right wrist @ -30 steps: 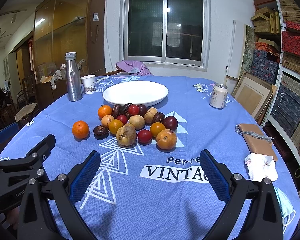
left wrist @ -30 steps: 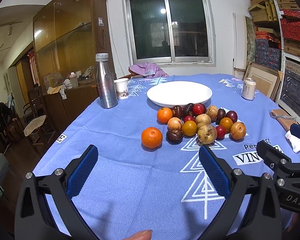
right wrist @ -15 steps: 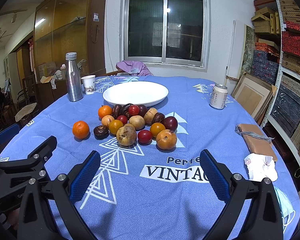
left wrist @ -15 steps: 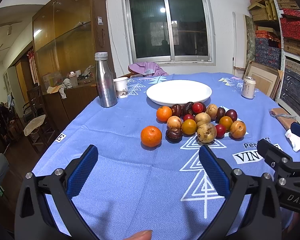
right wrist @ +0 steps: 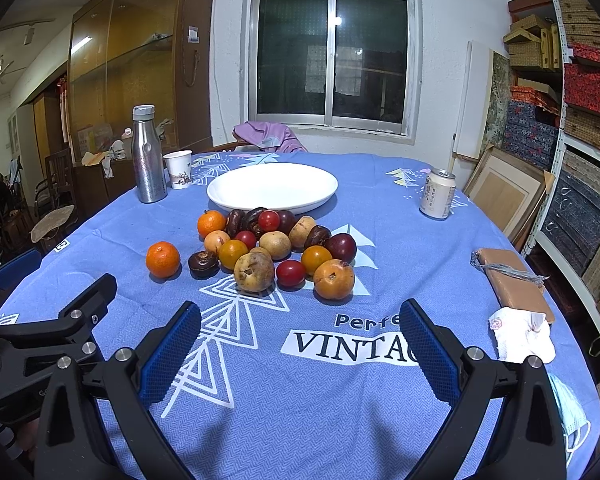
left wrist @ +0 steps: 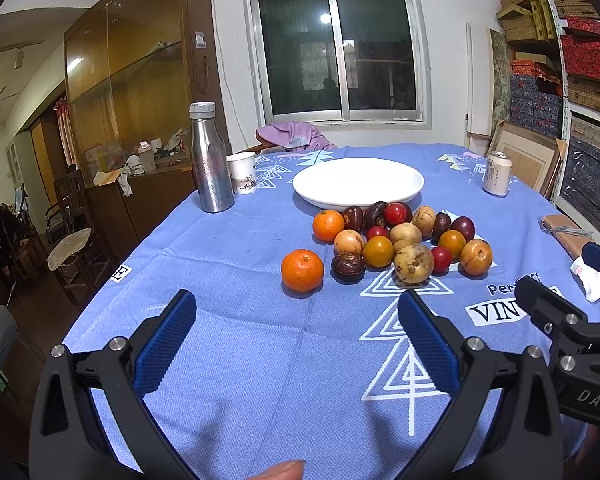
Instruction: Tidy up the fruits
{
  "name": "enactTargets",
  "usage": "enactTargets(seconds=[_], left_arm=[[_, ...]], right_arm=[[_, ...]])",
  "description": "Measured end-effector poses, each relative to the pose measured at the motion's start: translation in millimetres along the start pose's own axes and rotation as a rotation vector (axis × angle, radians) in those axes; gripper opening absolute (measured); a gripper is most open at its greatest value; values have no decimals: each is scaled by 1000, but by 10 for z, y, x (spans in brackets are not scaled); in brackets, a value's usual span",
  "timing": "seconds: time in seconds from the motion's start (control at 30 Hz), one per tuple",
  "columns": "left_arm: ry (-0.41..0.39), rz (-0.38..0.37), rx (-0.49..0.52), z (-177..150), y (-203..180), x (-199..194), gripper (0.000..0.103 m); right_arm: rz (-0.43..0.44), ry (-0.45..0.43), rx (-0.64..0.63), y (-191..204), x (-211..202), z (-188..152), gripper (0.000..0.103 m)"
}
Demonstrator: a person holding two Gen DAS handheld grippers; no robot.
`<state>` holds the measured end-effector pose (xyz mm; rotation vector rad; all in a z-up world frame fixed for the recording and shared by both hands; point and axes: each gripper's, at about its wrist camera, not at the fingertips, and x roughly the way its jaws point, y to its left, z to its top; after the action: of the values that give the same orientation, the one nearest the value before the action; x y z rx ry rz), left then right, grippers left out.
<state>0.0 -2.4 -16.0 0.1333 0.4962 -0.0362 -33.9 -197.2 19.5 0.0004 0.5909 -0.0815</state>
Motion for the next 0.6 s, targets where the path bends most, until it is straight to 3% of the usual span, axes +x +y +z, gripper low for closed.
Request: enactTargets(seconds=[0.6], left_arm=[[13, -1, 1, -28, -22, 24, 99]], right_arm=[[-1, 0, -1, -4, 0, 5, 100]])
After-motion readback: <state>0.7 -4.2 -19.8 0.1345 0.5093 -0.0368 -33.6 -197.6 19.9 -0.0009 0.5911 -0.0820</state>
